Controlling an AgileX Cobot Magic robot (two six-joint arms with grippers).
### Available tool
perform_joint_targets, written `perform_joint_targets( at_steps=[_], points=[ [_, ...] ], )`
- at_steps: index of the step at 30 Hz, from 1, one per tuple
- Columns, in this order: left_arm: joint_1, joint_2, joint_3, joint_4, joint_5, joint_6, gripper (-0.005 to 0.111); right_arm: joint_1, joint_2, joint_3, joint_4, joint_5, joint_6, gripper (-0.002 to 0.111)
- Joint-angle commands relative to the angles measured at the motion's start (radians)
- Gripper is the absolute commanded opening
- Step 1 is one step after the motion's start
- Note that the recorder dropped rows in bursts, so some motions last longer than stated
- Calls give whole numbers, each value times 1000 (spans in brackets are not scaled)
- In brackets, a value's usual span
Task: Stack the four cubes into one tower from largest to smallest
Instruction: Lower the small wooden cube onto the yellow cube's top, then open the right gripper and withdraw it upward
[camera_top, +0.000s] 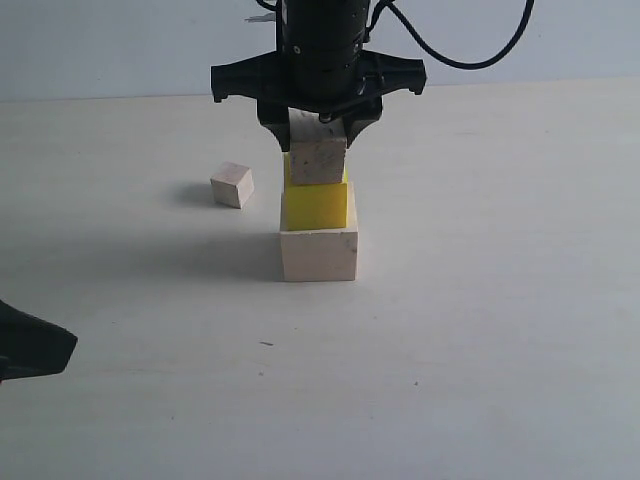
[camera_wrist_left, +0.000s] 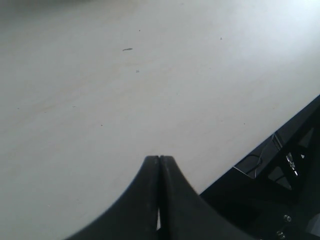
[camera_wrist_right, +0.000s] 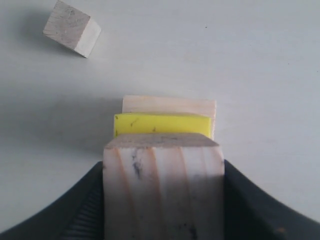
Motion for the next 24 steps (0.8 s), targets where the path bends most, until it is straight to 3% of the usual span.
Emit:
perform_joint_targets(
  at_steps=[1,5,8,24],
  points=[
    [3,-5,3,4,-6,4,0,2,5,-6,4,-19,1,38],
    [3,-5,3,4,-5,4,0,2,5,-6,8,-24,-6,59],
    [3,-5,3,4,-2,4,0,2,5,-6,8,-24,-19,67],
    [3,-5,3,4,2,4,0,2,5,-6,16,-24,-27,68]
  ],
)
